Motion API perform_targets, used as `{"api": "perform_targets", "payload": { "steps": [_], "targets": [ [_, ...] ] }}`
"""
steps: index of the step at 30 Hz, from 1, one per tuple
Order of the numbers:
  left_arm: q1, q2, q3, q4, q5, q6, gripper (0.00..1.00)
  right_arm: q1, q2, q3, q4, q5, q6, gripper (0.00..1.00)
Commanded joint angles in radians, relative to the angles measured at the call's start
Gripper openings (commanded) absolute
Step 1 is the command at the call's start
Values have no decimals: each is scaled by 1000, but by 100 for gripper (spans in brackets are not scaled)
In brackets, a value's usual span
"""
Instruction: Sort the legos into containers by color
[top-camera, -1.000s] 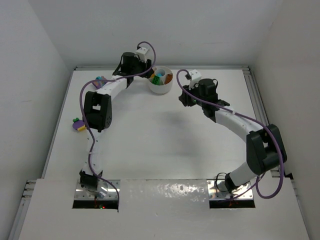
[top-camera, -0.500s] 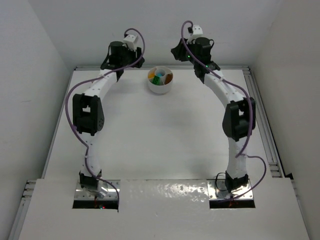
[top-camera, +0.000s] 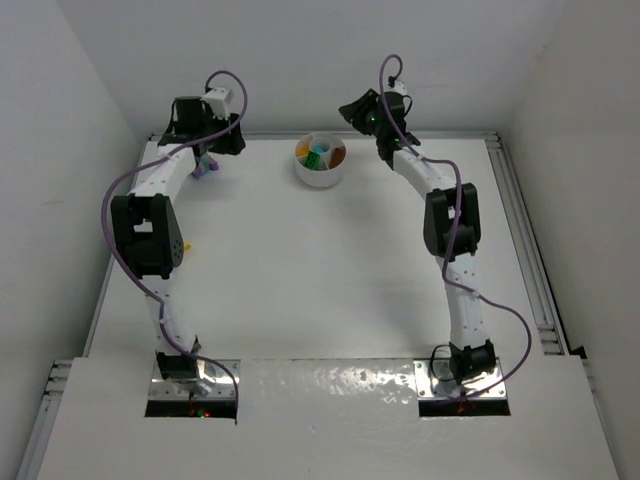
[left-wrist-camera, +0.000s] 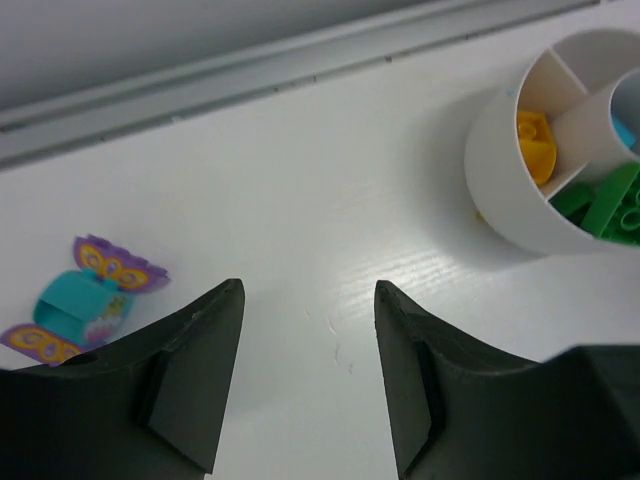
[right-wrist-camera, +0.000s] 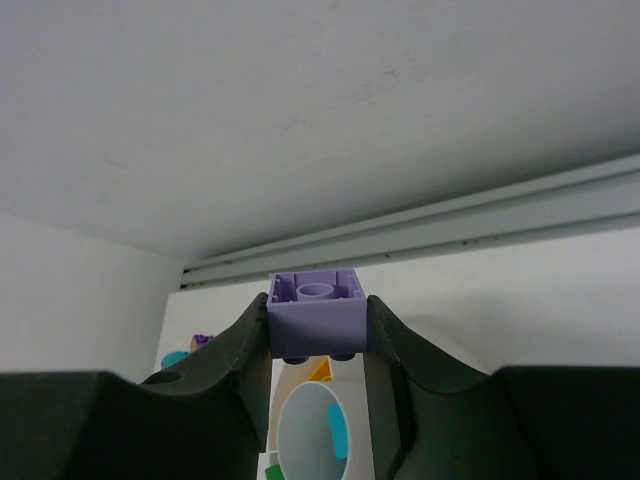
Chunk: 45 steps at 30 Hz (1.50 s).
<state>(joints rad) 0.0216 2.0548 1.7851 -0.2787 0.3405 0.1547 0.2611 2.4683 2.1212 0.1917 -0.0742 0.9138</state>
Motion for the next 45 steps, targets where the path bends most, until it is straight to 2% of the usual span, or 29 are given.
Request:
{"api": "perform_targets", "payload": {
  "steps": [1,8,12,18,38,40,45],
  "targets": [
    [5,-42,-23,-31,-12,31,53,15,-39,-15,11,69,76,0],
    [12,-12,-16,-22,-5,23,53,56,-14,11,-41,71,7,0],
    [11,-5,-10,-20,-8,20,53,72,-17,-44,-29,80,16,0],
    [14,-10,-7,-28,6,20,53,82,0,-32,3,134,14,0],
    [15,-5,-4,-24,17,11,53,87,3,-79,0,117,17,0],
    [15,-4,-4,-22,15,9,53,89,-3,-90,5,114,17,2],
    [15,-4,-1,-22,18,6,53,89,-3,-89,11,113,16,15]
  ]
}}
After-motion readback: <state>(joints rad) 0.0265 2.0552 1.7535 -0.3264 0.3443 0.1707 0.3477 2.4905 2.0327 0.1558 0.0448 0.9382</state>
